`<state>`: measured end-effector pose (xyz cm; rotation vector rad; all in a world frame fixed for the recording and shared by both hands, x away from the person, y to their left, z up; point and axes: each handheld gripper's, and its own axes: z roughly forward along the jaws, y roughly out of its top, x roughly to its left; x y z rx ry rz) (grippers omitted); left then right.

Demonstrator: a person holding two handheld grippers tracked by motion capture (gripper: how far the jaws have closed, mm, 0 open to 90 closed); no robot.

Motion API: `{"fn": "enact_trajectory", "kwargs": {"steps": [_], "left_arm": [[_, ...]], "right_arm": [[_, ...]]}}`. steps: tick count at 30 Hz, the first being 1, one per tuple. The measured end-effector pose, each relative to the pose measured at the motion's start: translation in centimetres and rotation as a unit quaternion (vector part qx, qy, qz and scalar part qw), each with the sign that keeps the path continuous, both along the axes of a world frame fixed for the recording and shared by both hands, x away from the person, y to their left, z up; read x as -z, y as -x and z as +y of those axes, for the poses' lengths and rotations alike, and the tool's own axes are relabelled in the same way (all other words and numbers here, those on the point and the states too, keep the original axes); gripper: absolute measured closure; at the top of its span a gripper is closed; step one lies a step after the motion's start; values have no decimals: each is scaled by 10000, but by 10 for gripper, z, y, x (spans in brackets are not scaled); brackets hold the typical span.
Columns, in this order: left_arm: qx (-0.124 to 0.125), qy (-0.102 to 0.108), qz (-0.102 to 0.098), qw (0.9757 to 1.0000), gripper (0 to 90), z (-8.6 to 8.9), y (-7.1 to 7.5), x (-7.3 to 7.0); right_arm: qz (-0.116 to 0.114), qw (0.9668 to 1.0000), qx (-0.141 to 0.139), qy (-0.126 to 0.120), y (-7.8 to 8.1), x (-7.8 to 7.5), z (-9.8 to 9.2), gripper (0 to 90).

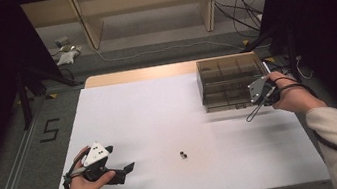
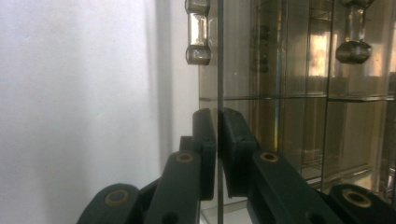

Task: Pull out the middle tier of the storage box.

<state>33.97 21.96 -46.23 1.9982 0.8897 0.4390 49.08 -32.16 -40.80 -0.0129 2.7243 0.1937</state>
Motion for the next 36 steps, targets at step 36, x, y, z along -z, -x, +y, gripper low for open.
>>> {"fn": "enact_trajectory", "kwargs": {"steps": [36], "left_arm": [[2,-1,-13,10000,28,0,0,0]], "right_arm": [[21,10000,-27,-77,11,1,-2,855]]}}
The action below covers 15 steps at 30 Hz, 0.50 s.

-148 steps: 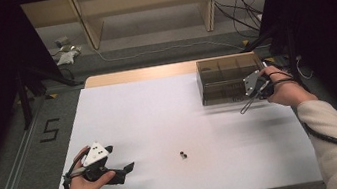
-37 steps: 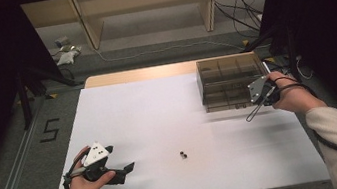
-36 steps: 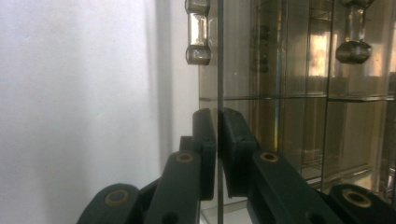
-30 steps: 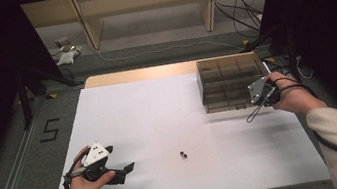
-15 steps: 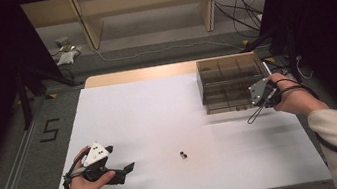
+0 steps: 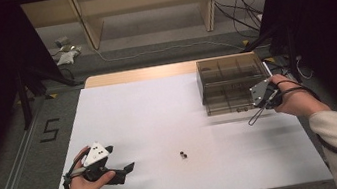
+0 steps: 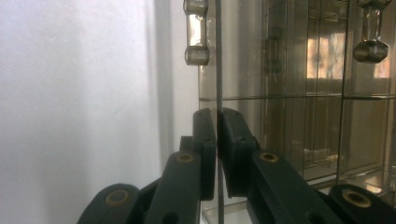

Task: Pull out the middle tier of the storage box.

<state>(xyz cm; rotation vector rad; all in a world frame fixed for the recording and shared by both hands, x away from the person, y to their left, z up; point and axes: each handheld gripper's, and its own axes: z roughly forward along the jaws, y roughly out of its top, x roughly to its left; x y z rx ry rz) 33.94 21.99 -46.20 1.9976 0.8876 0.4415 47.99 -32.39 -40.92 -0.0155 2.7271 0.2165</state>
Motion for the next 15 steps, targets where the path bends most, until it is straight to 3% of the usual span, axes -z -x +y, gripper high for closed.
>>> {"fn": "enact_trajectory", "kwargs": {"steps": [15], "left_arm": [[3,1,-1,10000,28,0,0,0]], "right_arm": [[49,10000,61,-5,3,1,0,856]]}}
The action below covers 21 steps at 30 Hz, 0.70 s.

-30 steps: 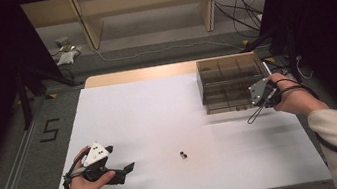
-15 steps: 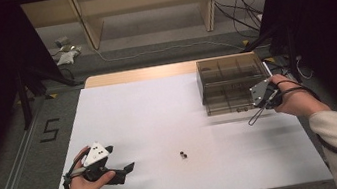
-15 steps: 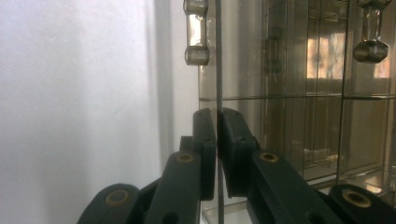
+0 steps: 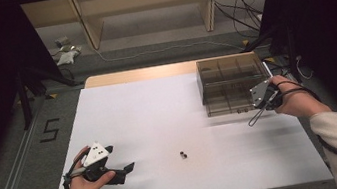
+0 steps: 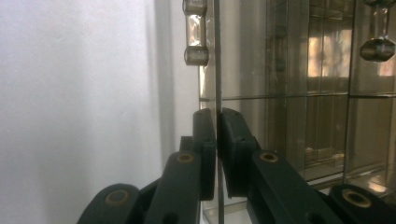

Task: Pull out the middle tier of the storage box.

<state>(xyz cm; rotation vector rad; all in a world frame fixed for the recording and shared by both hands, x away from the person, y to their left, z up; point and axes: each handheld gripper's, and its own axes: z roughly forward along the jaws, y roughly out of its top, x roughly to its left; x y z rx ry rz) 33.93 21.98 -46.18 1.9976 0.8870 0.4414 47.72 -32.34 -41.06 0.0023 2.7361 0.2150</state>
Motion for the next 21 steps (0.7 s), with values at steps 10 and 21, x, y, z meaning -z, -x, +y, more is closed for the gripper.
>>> {"fn": "enact_trajectory", "kwargs": {"steps": [10,21], "left_arm": [[-3,-1,-3,10000,28,0,0,0],[5,-2,-1,10000,28,0,0,0]], "right_arm": [[3,10000,75,-48,0,2,-1,855],[-16,9991,350,-240,1,3,-2,828]]}}
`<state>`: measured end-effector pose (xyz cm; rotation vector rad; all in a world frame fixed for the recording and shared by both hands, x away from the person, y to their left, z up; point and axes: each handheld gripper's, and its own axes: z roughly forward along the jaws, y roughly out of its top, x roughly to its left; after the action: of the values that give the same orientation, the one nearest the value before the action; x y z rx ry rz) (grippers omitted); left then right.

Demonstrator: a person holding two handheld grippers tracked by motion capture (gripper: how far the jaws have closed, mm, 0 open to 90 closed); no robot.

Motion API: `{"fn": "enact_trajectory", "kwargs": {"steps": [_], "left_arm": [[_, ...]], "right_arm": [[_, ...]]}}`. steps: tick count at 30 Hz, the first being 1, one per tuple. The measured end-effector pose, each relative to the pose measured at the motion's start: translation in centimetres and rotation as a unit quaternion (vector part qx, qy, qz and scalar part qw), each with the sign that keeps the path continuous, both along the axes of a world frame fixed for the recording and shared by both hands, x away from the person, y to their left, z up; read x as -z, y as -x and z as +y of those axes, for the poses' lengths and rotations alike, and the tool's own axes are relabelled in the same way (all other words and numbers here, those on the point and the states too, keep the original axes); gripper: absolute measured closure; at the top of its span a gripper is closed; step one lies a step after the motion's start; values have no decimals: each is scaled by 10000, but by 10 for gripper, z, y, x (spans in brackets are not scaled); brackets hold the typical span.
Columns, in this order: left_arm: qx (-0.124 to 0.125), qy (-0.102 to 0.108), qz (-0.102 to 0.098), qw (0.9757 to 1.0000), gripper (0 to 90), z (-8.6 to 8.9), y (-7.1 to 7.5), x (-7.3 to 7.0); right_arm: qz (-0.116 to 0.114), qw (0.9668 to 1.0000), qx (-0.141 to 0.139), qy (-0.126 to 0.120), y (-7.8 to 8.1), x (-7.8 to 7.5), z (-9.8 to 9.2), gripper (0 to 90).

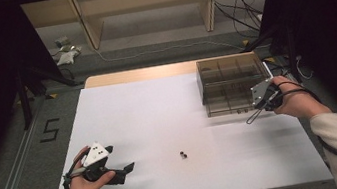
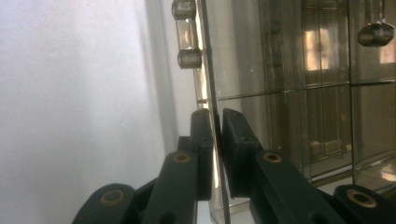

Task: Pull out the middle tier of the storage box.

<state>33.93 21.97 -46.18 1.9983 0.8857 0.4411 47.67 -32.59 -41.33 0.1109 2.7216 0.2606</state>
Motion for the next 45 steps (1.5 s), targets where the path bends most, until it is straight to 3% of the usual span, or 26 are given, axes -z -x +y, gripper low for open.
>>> {"fn": "enact_trajectory", "kwargs": {"steps": [6,13,16,21,24,27,30,34,36,42,45], "left_arm": [[-2,-1,0,10000,28,0,0,0],[2,1,5,10000,29,0,0,0],[0,0,3,10000,29,0,0,0],[-5,-15,-2,10000,29,0,0,0],[-7,-7,-4,10000,29,0,0,-1],[-4,-20,14,10000,29,0,0,0],[-5,-11,24,10000,31,0,0,-1],[-4,-8,25,10000,31,0,0,-1],[-21,8,21,10000,30,0,0,-1],[-24,14,17,10000,30,0,0,-1],[-25,19,15,10000,30,0,0,-1]], "right_arm": [[-77,9993,294,-217,1,-2,0,754],[-75,9957,673,-632,3,-1,-1,608],[13,9909,1021,-877,5,0,-1,523],[-2,9831,1206,-1381,7,3,0,368],[-18,9789,1293,-1581,9,5,0,318],[-30,9741,1432,-1750,12,7,0,313],[54,9745,1393,-1760,13,8,-1,393],[170,9710,1485,-1866,13,7,-2,466],[213,9681,1550,-1959,13,7,-3,450],[104,9674,1649,-1920,12,3,-2,393],[-127,9677,1685,-1870,14,2,0,325]]}}
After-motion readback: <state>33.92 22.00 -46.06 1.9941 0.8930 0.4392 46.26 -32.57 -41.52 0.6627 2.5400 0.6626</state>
